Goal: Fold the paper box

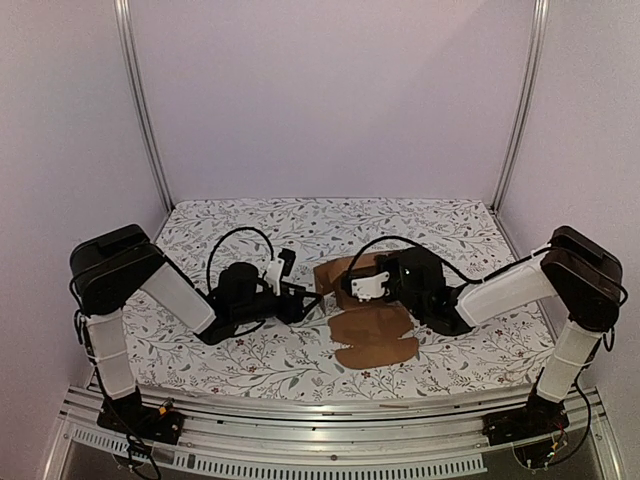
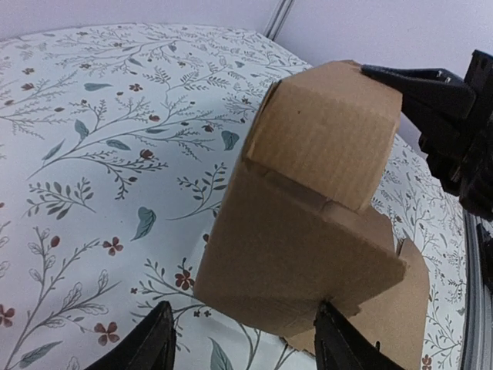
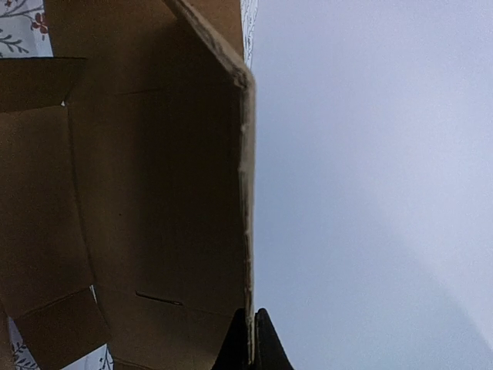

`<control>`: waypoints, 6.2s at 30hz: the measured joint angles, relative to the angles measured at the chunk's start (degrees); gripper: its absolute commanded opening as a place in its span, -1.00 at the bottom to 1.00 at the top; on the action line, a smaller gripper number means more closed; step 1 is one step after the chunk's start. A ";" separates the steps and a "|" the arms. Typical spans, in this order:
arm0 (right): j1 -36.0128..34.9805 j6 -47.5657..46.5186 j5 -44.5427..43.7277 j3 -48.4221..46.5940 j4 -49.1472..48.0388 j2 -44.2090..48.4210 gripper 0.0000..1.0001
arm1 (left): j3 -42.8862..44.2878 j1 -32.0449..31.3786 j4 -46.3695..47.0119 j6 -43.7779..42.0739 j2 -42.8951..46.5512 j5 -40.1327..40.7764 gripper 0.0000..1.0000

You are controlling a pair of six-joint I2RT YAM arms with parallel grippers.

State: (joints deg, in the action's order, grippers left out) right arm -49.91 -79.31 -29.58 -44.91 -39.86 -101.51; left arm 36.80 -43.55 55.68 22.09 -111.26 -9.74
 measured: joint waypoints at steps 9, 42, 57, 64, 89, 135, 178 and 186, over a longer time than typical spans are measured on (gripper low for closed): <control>-3.30 -5.77 0.83 9.81 -13.22 1.55 -1.00 | -0.85 0.02 -0.20 -3.04 1.40 -4.63 0.23; -4.79 -8.57 -1.70 17.11 -32.81 -3.15 -1.00 | 11.96 -6.45 -13.62 -17.35 -3.54 1.55 0.24; -4.39 -6.64 -3.17 11.56 -22.05 -4.46 -1.00 | 7.45 -8.59 -0.24 -24.17 -5.05 5.09 0.16; -4.07 -4.50 -3.41 8.33 -15.21 -3.85 -1.00 | 9.53 -8.81 -0.20 -23.89 -8.68 7.93 0.03; -4.76 3.63 -8.90 8.33 -4.57 0.87 -0.87 | 17.20 -14.19 10.73 -22.58 -18.08 26.32 -0.39; 38.60 57.94 43.41 -76.50 101.44 -29.92 0.44 | 13.84 -13.55 -4.72 -11.89 0.44 17.64 -0.12; 33.64 55.28 70.95 -94.31 111.34 -52.24 -0.35 | 18.67 -14.10 -24.28 1.81 -8.44 7.17 -0.67; 31.63 50.75 68.61 -94.31 110.60 -48.06 -0.32 | 18.64 -14.10 -24.35 1.77 -8.44 6.93 -0.68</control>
State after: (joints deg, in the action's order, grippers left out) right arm -18.28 -28.56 39.03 -139.22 70.74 -149.58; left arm 55.44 -57.65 31.33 23.86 -119.70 -2.81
